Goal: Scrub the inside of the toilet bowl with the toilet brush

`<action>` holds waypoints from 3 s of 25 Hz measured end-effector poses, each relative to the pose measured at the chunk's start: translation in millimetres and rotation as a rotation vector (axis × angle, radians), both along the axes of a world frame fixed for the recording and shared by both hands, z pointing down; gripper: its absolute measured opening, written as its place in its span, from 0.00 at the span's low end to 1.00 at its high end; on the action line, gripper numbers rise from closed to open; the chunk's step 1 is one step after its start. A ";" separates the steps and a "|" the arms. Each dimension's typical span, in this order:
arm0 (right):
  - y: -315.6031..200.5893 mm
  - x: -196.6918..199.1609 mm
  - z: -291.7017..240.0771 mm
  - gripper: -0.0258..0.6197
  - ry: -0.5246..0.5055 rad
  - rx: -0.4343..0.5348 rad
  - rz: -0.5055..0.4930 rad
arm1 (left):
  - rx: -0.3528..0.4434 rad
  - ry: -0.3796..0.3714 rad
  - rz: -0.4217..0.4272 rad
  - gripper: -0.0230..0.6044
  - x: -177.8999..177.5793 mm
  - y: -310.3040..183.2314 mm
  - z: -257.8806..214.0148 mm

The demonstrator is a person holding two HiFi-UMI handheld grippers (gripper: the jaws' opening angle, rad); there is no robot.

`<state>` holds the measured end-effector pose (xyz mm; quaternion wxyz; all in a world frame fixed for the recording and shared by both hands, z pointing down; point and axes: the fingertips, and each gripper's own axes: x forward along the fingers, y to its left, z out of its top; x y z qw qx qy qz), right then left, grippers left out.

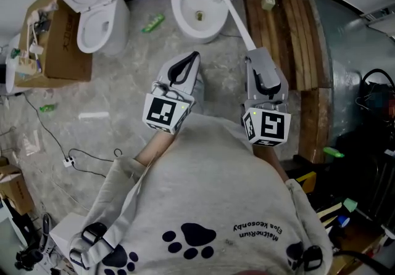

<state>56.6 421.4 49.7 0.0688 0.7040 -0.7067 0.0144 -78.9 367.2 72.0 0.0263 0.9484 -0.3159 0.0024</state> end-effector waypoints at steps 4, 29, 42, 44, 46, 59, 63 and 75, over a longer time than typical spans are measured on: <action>-39.9 10.4 5.8 0.28 0.009 -0.021 0.002 | -0.011 -0.007 0.010 0.04 13.8 -41.7 7.0; -286.5 74.4 35.4 0.28 0.012 -0.069 0.063 | 0.004 -0.043 0.138 0.04 100.9 -297.3 16.6; -356.0 65.0 29.0 0.28 0.039 -0.077 -0.048 | 0.019 -0.030 -0.042 0.04 82.8 -351.3 6.0; -368.7 63.6 30.2 0.28 0.040 -0.088 -0.073 | -0.003 -0.023 -0.073 0.04 80.0 -361.1 8.1; -377.8 61.0 33.3 0.28 0.040 -0.105 -0.103 | -0.025 -0.017 -0.096 0.04 78.3 -368.4 10.8; -396.5 81.1 114.2 0.28 0.035 -0.292 -0.206 | -0.119 -0.054 -0.155 0.04 87.0 -377.7 65.7; -404.8 84.1 141.1 0.28 0.021 -0.323 -0.217 | -0.150 -0.070 -0.206 0.04 77.8 -388.6 96.9; -417.0 73.8 229.9 0.28 -0.008 -0.430 -0.271 | -0.168 -0.124 -0.217 0.04 77.2 -423.2 180.6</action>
